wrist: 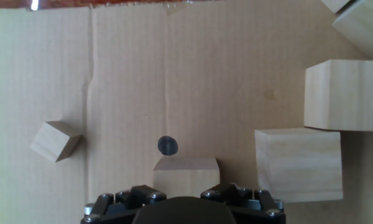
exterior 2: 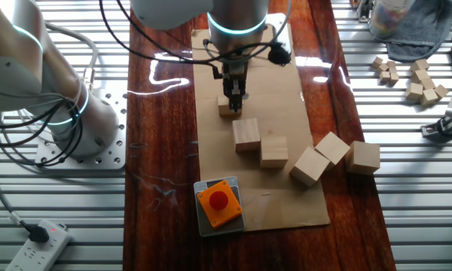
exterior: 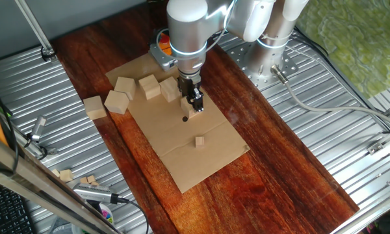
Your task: Stack the blocks into a pyramid shape
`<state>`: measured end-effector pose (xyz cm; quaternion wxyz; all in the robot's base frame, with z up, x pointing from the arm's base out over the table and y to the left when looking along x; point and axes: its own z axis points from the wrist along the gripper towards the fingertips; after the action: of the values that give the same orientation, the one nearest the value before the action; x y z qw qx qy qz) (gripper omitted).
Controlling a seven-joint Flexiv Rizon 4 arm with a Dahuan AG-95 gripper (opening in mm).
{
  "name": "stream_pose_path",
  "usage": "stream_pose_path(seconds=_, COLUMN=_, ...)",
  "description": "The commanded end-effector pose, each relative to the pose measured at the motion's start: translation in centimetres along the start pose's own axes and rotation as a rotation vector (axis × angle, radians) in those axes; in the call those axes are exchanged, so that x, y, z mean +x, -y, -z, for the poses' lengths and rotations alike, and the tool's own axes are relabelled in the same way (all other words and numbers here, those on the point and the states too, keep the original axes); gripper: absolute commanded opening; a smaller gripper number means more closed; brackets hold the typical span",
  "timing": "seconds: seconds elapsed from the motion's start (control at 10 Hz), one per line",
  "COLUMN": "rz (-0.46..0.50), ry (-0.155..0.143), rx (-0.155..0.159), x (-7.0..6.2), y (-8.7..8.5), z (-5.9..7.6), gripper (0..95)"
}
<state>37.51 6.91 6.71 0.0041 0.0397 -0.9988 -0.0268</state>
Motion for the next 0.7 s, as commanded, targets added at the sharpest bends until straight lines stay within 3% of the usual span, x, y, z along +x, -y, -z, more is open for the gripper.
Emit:
stream_pose_path(seconds=0.1, rz=0.0, ry=-0.002, rx=0.002, x=0.06, y=0.04, z=0.1, gripper=76.0)
stream_pose_path(seconds=0.2, rz=-0.004, ry=-0.007, rx=0.008, x=0.06, y=0.05, z=0.29, gripper=76.0)
stream_pose_path(seconds=0.3, rz=-0.006, ry=-0.008, rx=0.013, x=0.06, y=0.05, z=0.37, gripper=57.0)
stream_pose_path(seconds=0.4, rz=-0.011, ry=-0.013, rx=0.026, x=0.05, y=0.05, z=0.51, gripper=57.0)
stream_pose_path(seconds=0.5, rz=-0.017, ry=-0.019, rx=0.037, x=0.0, y=0.01, z=0.62, gripper=19.0)
stream_pose_path(seconds=0.6, rz=-0.024, ry=-0.022, rx=0.043, x=-0.13, y=-0.03, z=0.78, gripper=0.0)
stream_pose_path(seconds=0.7, rz=-0.025, ry=-0.022, rx=0.042, x=-0.26, y=-0.05, z=0.94, gripper=0.0)
